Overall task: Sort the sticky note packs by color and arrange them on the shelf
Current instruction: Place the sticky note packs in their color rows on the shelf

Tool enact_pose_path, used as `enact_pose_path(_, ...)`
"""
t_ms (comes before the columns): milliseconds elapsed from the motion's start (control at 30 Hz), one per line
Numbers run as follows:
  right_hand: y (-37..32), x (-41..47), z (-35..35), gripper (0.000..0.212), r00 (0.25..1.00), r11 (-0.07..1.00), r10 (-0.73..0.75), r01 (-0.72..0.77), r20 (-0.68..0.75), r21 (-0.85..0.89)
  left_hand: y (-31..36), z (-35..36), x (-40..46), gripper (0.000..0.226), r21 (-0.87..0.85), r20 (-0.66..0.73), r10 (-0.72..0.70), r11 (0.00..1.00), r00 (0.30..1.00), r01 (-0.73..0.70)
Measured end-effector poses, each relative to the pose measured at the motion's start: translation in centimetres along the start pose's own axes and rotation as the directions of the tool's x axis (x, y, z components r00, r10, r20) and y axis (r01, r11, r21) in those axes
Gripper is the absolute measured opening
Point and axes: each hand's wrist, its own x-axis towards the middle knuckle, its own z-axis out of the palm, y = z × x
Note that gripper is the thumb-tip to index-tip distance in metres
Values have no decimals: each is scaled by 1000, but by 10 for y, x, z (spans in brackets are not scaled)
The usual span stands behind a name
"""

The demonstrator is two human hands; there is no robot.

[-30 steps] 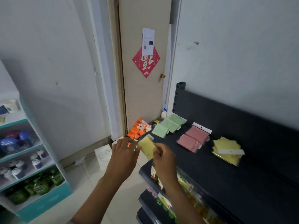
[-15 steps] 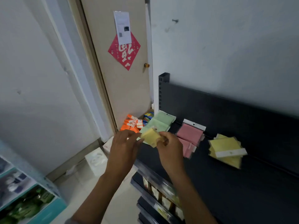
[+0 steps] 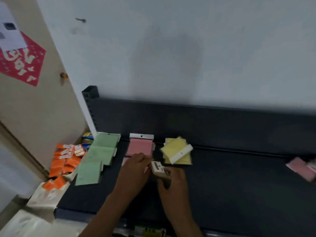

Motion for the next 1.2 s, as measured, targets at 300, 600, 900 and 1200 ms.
enact_pose_path(300,35,10,12,43,990,965,14,-50,-139,-256,-16,34,9,34,-89,109,119,990,987,-109)
enact_pose_path(600,47,10,31,44,999,938,-32,19,-31,-347,-21,30,4,25,-200,127,192,966,973,-165)
enact_pose_path(900,46,4,24,26,970,967,-1,-61,-244,-248,-1,22,7,20,-212,53,475,865,878,-456)
enact_pose_path(1200,43,-27,-23,13,895,953,10,-144,-446,-267,50,47,6,39,-316,61,610,763,790,-564)
